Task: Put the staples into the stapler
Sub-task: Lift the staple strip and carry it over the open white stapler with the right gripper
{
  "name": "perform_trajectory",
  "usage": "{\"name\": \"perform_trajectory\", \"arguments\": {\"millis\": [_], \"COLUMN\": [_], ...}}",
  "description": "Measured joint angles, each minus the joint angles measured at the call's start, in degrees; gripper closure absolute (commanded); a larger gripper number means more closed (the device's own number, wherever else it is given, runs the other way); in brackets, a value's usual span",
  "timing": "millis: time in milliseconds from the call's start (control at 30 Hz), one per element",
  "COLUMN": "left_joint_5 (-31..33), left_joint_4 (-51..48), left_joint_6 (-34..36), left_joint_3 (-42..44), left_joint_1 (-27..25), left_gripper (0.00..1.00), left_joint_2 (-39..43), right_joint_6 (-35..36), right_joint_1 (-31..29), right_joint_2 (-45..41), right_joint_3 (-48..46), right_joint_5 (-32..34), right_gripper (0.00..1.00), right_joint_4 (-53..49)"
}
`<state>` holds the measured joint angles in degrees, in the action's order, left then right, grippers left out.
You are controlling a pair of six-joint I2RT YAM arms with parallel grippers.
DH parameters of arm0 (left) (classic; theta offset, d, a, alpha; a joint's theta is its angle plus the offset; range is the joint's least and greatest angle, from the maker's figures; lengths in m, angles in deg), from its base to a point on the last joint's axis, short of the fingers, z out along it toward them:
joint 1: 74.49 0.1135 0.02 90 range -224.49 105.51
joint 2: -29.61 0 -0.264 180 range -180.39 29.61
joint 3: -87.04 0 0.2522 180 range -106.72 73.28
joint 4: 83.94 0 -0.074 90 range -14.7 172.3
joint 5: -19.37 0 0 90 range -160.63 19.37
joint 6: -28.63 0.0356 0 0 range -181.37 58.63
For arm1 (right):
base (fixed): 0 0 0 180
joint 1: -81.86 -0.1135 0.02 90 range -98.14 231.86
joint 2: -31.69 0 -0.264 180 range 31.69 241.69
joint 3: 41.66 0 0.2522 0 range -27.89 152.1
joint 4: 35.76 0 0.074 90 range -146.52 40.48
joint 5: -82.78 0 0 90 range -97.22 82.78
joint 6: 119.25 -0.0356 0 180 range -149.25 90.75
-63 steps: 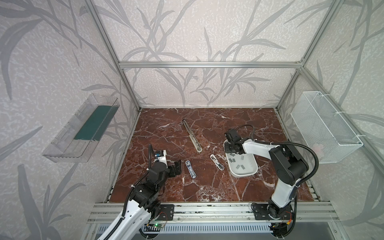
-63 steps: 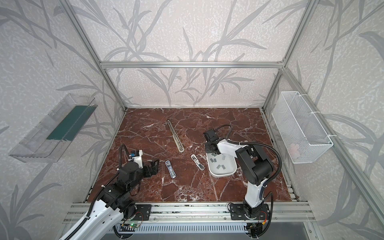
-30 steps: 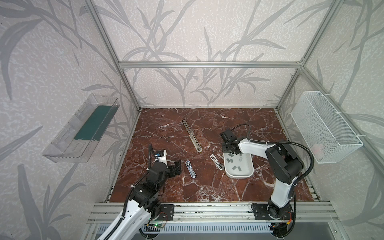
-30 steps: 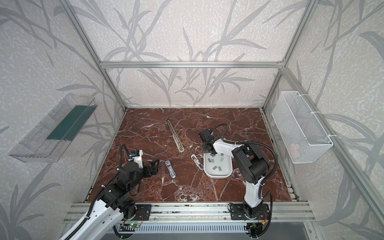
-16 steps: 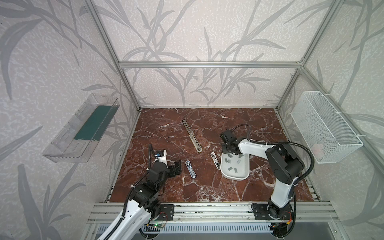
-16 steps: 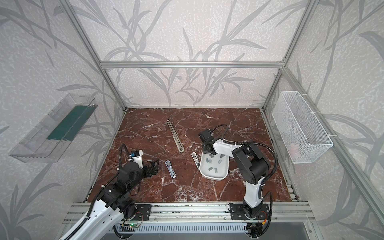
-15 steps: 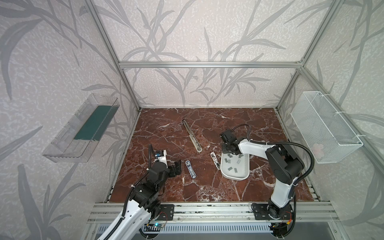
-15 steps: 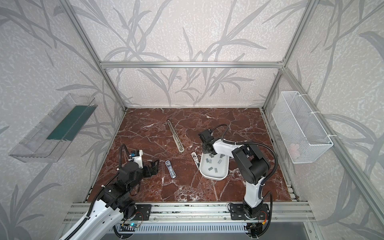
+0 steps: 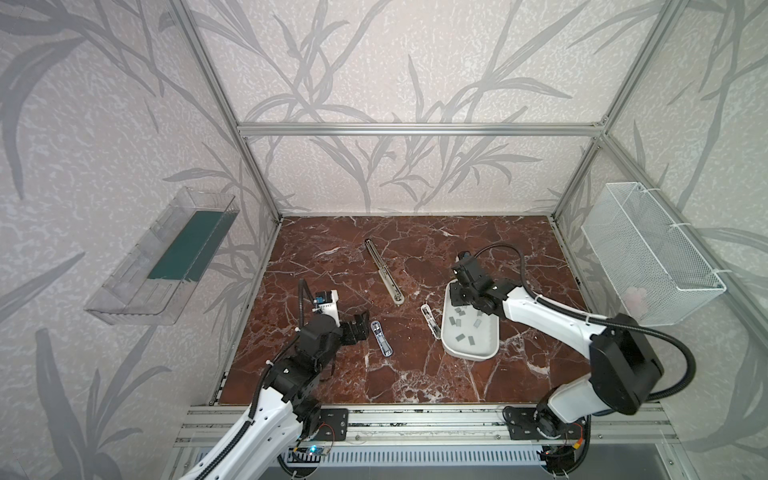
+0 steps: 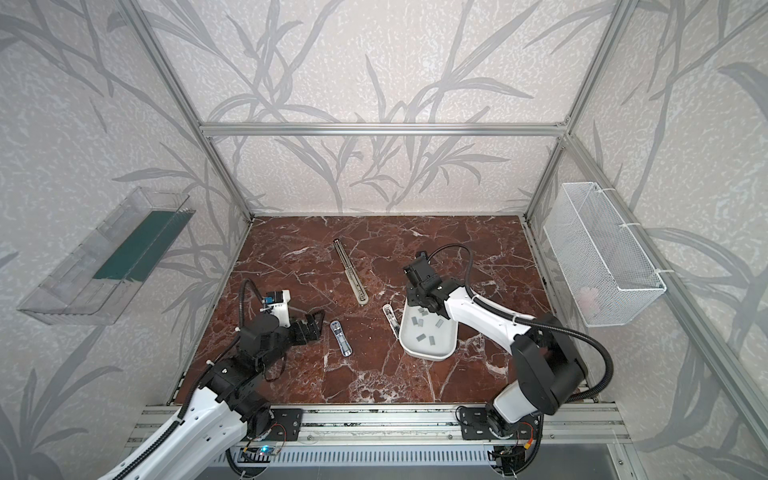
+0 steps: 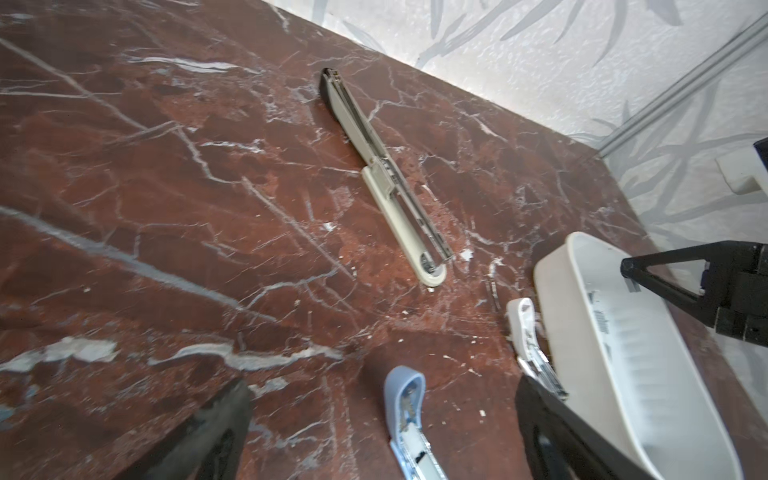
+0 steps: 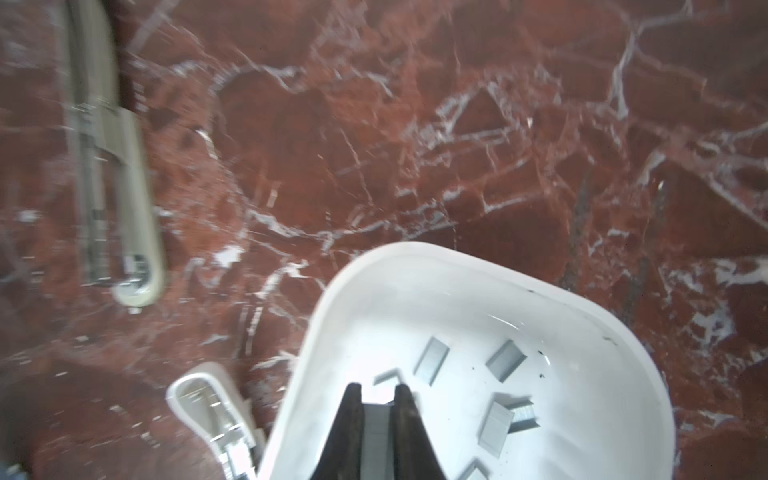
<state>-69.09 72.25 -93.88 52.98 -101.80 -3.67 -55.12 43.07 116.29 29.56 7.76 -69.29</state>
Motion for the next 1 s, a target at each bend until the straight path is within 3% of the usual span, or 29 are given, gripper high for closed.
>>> {"name": "perform_trajectory", "arguments": {"millis": [167, 367, 600, 1000], "left_joint_5": [-5.4, -7.2, -5.9, -8.1], "left_joint_4": [3.3, 3.2, 1.2, 1.4], "left_joint_6": [-1.4, -3.8, -5.0, -6.4], "left_joint_3": [-2.2, -0.5, 3.1, 3.7], "left_joint_1": [0.0, 0.0, 0.0, 0.0], "left_gripper": [0.03, 0.04, 0.04, 0.04], "left_joint_2": [-4.7, -4.6, 2.3, 3.1], "right_joint_6": [-0.2, -1.8, -4.5, -8.3], "right_joint_1": [-7.9, -15.1, -16.0, -16.0], "right_joint_2": [-5.2, 0.1, 7.0, -2.8], "right_joint_3": [0.0, 0.0, -4.0, -15.6], "right_joint_5": [-0.5, -3.2, -5.0, -0.8], "right_gripper": [0.86, 0.88, 0.91, 0.86], "right_joint_4": [0.4, 3.3, 6.1, 6.7]}}
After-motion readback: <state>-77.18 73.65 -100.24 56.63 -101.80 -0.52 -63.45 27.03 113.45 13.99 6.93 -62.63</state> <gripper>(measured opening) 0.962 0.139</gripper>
